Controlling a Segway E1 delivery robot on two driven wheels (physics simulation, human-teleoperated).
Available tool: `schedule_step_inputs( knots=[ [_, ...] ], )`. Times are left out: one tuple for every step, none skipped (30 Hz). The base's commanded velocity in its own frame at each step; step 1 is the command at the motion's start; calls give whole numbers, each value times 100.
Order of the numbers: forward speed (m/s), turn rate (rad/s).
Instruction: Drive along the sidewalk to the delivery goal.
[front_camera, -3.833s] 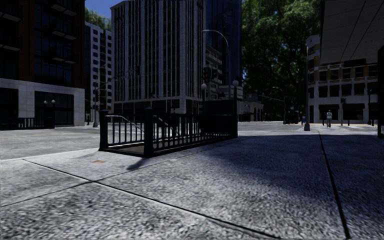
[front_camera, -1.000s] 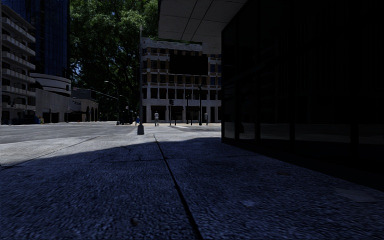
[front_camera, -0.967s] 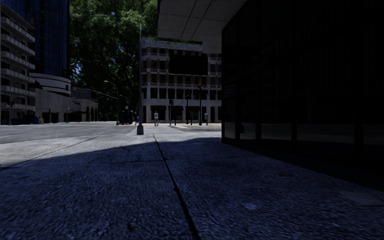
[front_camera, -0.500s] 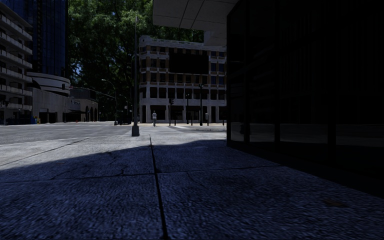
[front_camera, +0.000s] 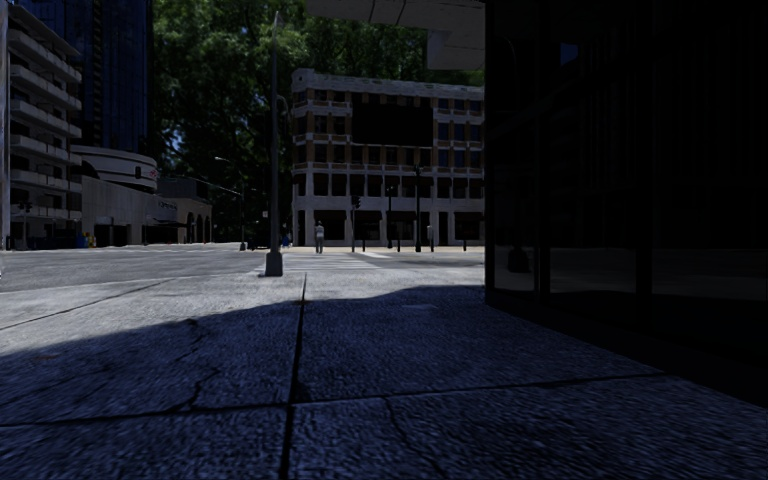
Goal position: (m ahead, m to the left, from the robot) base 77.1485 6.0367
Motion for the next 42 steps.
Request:
schedule_step_inputs(
  knots=[
    [200,28],
    [200,28],
    [200,28],
    [200,28],
    [200,28],
    [200,28],
    [200,28],
    [200,28],
    [200,28],
    [200,28],
    [200,28],
    [200,28],
    [200,28],
    [200,28],
    [200,28],
    [200,28],
    [200,28],
    [200,28],
    [200,28],
    [200,30],
    [200,30],
    [200,30],
    [200,30],
    [200,30],
    [200,30],
    [200,30],
    [200,30],
    [200,30],
    [200,30],
    [200,30],
    [200,30],
    [200,30],
    [200,28],
    [200,7],
    [200,7],
    [200,0],
    [200,0],
    [200,0],
    [200,0],
    [200,0],
    [200,0],
    [200,0]
  ],
)
